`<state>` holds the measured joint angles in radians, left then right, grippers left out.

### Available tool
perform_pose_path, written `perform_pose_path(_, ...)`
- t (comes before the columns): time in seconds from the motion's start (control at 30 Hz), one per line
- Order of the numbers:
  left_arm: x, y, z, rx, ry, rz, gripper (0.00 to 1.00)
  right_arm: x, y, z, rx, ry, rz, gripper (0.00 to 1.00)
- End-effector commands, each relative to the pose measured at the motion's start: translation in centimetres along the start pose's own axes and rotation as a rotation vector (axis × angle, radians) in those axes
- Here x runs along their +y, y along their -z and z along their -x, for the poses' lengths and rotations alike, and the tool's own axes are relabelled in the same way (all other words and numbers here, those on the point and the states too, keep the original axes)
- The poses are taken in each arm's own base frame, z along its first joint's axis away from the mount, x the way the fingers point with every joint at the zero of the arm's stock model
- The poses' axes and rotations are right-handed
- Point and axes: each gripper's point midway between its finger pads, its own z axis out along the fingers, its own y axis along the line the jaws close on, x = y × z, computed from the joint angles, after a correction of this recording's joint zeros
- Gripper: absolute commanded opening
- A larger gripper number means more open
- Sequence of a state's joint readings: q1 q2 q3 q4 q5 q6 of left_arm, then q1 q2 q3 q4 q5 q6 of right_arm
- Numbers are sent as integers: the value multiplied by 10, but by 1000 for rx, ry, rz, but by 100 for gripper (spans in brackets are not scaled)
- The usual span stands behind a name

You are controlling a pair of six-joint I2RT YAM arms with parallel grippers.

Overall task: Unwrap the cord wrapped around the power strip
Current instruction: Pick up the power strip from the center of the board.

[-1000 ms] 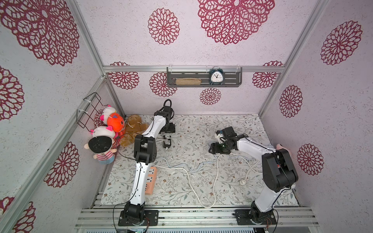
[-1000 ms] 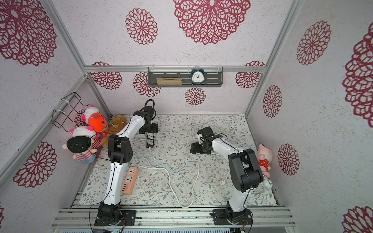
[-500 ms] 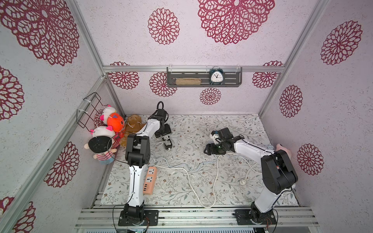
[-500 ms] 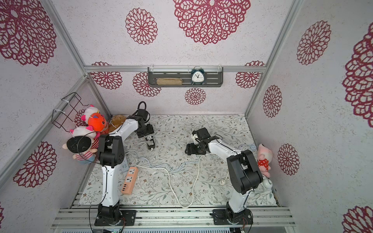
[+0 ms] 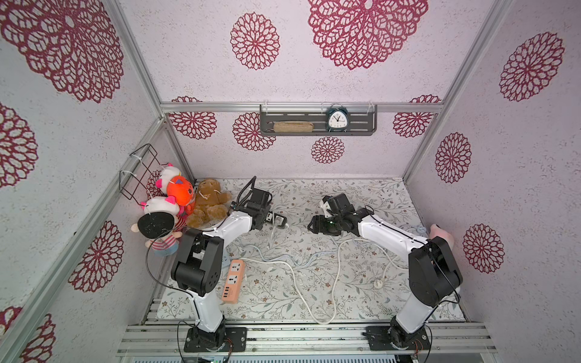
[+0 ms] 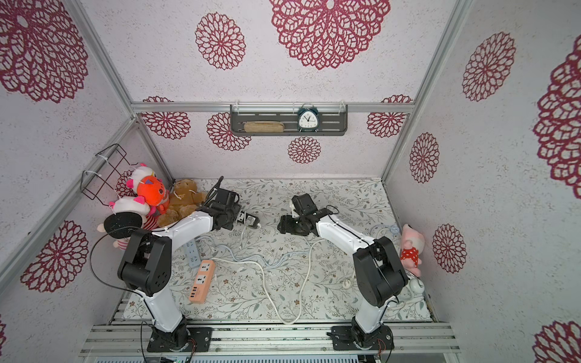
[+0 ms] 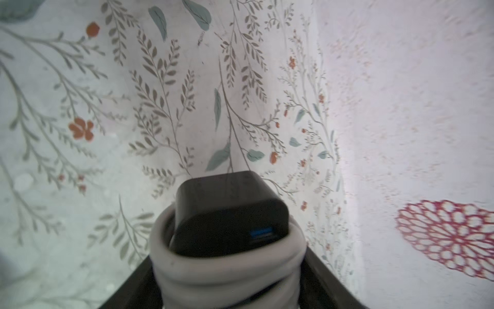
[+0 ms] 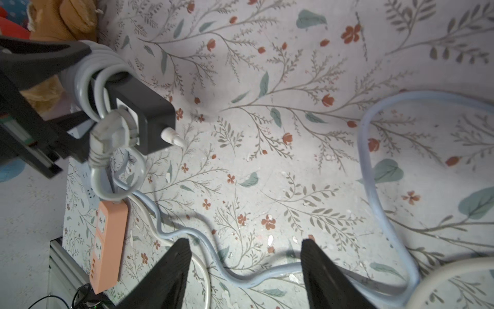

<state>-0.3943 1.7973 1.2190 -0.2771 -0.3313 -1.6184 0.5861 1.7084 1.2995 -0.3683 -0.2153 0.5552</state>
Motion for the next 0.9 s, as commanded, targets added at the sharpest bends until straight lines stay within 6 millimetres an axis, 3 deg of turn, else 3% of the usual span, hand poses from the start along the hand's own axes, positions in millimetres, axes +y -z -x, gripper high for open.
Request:
perform_pose_path(0.0,-28,26,21,-176,285,-169,0,29,13,21,-77,9,-11,67)
perform_pose_path(0.2,-31,38,6,-201,368,-266,0,60,-2,30,-60,67,-1,64)
perform_pose_path(0.5,-34,42,4,-180,403,-280,0,71,-28,22,-3,72,-10,53)
perform_pose_path(0.87,-37,39,-6,-128,381,-283,0,102,-30,22,-23,148,66,50)
